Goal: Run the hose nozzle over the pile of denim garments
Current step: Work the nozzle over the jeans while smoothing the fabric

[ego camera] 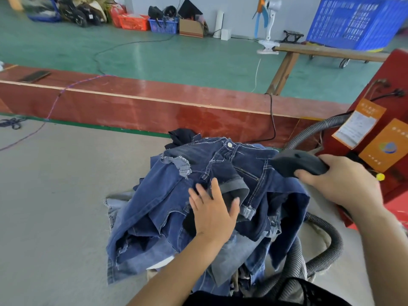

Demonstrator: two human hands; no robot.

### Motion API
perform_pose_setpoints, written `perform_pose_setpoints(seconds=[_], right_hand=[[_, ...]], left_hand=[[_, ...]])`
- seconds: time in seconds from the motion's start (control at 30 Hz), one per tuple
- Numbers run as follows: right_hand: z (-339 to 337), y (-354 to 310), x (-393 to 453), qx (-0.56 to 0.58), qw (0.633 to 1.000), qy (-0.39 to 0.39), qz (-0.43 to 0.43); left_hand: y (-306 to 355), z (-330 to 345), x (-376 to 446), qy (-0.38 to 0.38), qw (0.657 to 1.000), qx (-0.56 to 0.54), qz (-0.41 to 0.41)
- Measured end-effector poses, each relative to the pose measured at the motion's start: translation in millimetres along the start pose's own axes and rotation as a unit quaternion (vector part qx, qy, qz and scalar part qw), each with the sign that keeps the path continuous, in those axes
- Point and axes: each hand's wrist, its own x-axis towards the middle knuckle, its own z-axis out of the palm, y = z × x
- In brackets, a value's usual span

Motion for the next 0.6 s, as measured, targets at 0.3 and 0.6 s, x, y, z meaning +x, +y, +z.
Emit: perform_pose_setpoints(seconds=[0.3,0.6], right_hand=[[33,-71,-6,-0.025,0.979,-0.064,-0.191],[77,-92,-13,-0.103,0.951,-0.129,-0.26]], left_hand=[[-3,28,10,-0.092,0.979,0.178,-0.042],[2,32,15,-0.182,0.937,0.28,-0.102]])
